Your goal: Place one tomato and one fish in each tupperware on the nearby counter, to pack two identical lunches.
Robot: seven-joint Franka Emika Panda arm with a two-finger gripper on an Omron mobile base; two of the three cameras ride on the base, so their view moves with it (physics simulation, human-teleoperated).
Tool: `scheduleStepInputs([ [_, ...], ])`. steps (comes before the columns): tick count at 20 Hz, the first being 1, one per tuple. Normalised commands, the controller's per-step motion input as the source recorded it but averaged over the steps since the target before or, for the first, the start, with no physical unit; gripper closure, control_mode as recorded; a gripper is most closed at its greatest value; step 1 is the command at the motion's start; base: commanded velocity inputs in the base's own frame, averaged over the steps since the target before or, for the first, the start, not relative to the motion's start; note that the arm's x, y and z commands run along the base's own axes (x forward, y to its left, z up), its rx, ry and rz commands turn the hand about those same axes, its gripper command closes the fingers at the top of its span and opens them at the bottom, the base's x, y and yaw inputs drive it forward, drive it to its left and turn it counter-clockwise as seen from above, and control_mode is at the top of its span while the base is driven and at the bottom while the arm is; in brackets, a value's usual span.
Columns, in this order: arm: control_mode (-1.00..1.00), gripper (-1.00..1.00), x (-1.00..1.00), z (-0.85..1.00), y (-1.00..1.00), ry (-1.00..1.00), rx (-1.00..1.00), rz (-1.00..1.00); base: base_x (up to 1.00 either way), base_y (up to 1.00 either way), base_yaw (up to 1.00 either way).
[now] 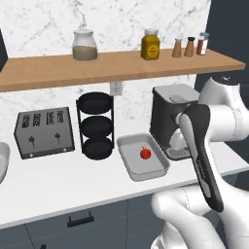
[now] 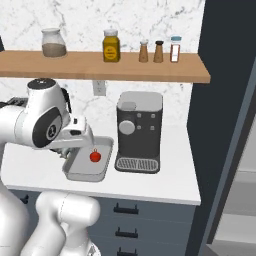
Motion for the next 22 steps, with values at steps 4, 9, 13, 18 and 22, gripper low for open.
scheduleStepInputs([
  [4, -1.0, 1.0, 1.0, -0.66, 0.69, 0.16, 0.0, -0.04, 0.0, 0.0, 0.0],
  [9, -1.0, 1.0, 1.0, -1.0, 0.35, 0.11, 0.0, -0.01, 0.0, 0.0, 0.0],
  [13, -1.0, 1.0, 1.0, -1.0, 0.28, 0.18, 0.0, 0.0, 0.0, 0.0, 0.0],
  [18, -1.0, 1.0, 1.0, -0.93, 0.18, 0.15, 0.0, 0.0, 0.0, 0.0, 0.0],
  [22, -1.0, 1.0, 0.97, -0.08, 0.01, 0.0, 0.0, -0.02, 0.0, 0.0, 0.0],
])
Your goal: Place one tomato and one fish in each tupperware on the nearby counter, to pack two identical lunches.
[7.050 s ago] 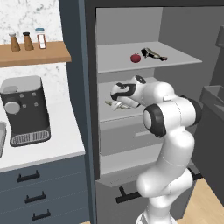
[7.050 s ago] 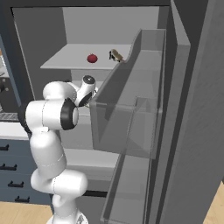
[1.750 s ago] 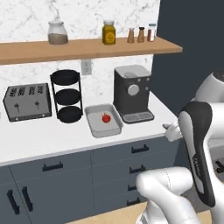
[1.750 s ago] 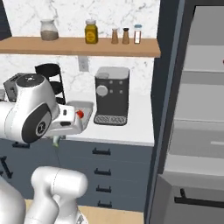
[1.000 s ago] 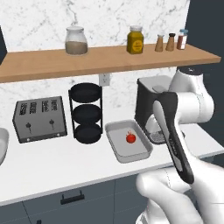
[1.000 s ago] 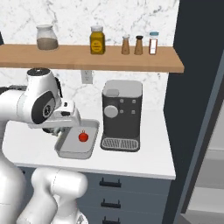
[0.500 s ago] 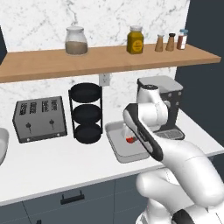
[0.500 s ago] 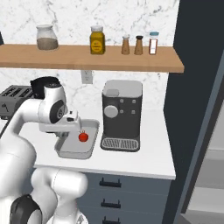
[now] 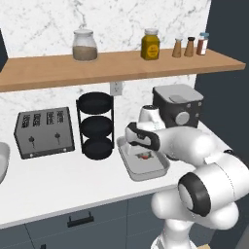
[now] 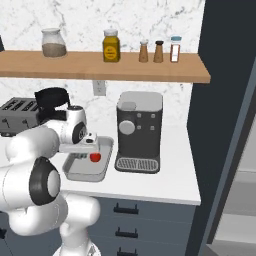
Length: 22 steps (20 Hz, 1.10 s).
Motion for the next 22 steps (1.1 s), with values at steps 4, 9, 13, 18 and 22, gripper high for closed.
scheduleStepInputs([
  [4, -1.0, 1.0, 0.54, 0.32, 0.0, 0.0, 0.0, -0.02, 0.0, 0.0, 0.0],
  [9, -1.0, 1.0, 0.41, -0.36, 0.01, 0.01, -0.02, -0.02, 0.0, 0.0, 0.0],
  [13, -1.0, 1.0, -0.01, -0.27, 0.0, 0.0, -0.01, 0.0, 0.0, 0.0, 0.0],
  [18, -1.0, 1.0, -0.17, -0.14, 0.0, -0.04, 0.0, 0.0, 0.0, 0.0, 0.0],
  [22, -1.0, 1.0, -0.25, -0.02, 0.0, -0.06, 0.0, 0.0, 0.0, 0.0, 0.0],
])
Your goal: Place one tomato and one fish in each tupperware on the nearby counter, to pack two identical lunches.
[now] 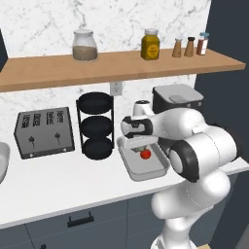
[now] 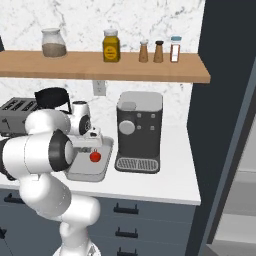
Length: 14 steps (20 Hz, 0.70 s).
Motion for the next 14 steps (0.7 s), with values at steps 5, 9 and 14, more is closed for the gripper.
scheduleStepInputs([
  [5, -1.0, 1.0, -0.12, -0.15, 0.0, -0.02, 0.0, 0.0, 0.0, 0.0, 0.0],
  [9, -1.0, 1.0, 0.03, -0.61, 0.0, 0.0, -0.01, 0.0, 0.0, 0.0, 0.0],
  [14, -1.0, 1.0, 0.0, -0.12, 0.0, 0.0, 0.0, 0.0, 0.0, 0.0, 0.0],
])
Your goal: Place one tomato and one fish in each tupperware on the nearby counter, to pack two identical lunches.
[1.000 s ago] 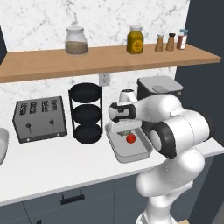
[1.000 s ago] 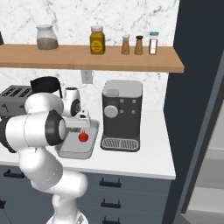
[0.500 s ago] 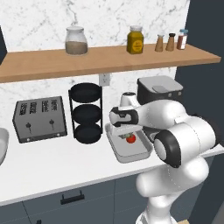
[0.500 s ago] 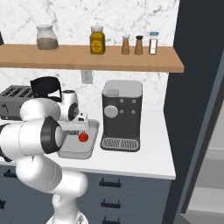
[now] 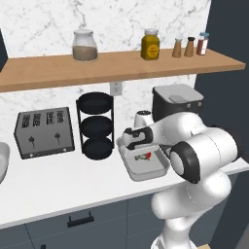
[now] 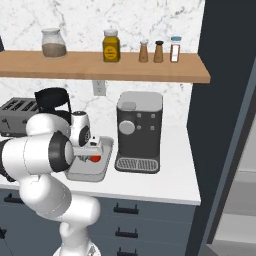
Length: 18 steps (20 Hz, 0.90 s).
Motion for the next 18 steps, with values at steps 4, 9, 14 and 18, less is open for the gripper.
scheduleStepInputs([
  [4, -1.0, 1.0, 0.0, 0.01, 0.0, 0.0, 0.0, 0.0, 0.0, 0.0, 0.0],
  [9, -1.0, -1.0, 0.0, 0.14, 0.01, 0.0, -0.03, -0.02, 0.0, 0.0, 0.0],
  [14, -1.0, -1.0, 0.0, 0.2, 0.0, 0.0, -0.04, -0.01, 0.0, 0.0, 0.0],
  [18, -1.0, -1.0, -0.03, 0.3, 0.0, 0.0, -0.01, 0.0, 0.0, 0.0, 0.0],
])
